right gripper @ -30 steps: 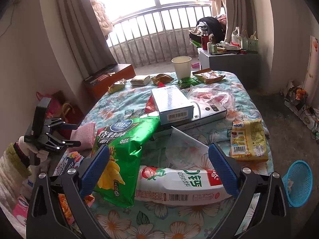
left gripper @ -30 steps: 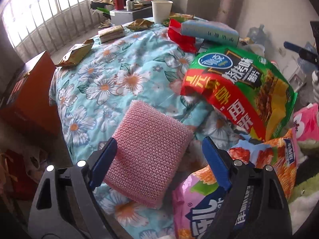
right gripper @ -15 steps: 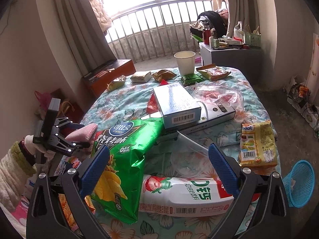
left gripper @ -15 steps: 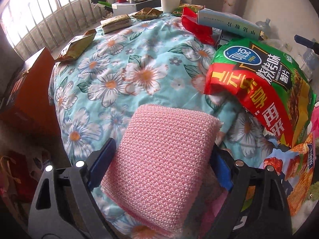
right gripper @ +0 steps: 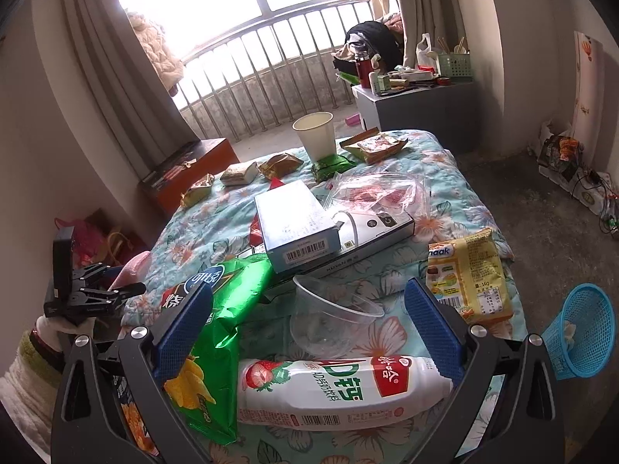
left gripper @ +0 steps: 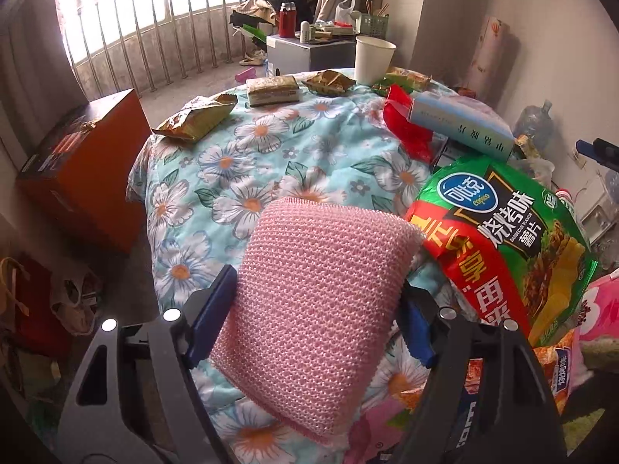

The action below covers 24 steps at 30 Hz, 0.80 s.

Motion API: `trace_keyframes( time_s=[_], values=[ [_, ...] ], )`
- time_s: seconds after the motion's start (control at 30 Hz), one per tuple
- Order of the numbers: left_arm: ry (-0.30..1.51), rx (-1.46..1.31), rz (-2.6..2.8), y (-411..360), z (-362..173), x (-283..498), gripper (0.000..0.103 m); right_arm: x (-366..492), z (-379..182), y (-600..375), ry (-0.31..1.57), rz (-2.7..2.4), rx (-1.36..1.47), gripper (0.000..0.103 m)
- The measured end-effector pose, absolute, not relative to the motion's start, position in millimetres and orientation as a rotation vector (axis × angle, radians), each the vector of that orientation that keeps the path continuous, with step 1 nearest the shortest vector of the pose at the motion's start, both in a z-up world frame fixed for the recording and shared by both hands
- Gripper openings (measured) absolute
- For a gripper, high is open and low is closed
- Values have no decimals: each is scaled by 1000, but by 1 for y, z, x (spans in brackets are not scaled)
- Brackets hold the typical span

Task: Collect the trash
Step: 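Lift the pink pad with the left gripper while the right gripper grasps the yellow snack bag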

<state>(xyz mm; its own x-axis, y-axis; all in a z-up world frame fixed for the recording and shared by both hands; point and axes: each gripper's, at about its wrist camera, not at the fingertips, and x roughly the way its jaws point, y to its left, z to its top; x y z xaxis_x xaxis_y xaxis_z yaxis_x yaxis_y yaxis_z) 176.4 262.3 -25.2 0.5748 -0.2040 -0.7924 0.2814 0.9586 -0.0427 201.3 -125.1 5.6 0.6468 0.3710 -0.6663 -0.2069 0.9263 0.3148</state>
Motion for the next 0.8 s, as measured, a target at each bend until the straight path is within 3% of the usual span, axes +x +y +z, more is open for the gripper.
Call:
trace_keyframes(
  time_s=[0.3, 0.43, 0.6, 0.8],
  values=[
    [850, -77, -290, 269, 6, 164, 73, 223, -18, -175, 856, 127, 199, 93],
    [828, -123, -309, 270, 15, 157, 73, 241, -52, -207, 957, 50, 280, 87],
    [824, -118, -326, 263, 19, 148, 73, 236, -67, -242, 948, 40, 482, 83],
    [813, -114, -351, 255, 24, 146, 73, 242, -96, -272, 986, 80, 709, 64]
  ],
)
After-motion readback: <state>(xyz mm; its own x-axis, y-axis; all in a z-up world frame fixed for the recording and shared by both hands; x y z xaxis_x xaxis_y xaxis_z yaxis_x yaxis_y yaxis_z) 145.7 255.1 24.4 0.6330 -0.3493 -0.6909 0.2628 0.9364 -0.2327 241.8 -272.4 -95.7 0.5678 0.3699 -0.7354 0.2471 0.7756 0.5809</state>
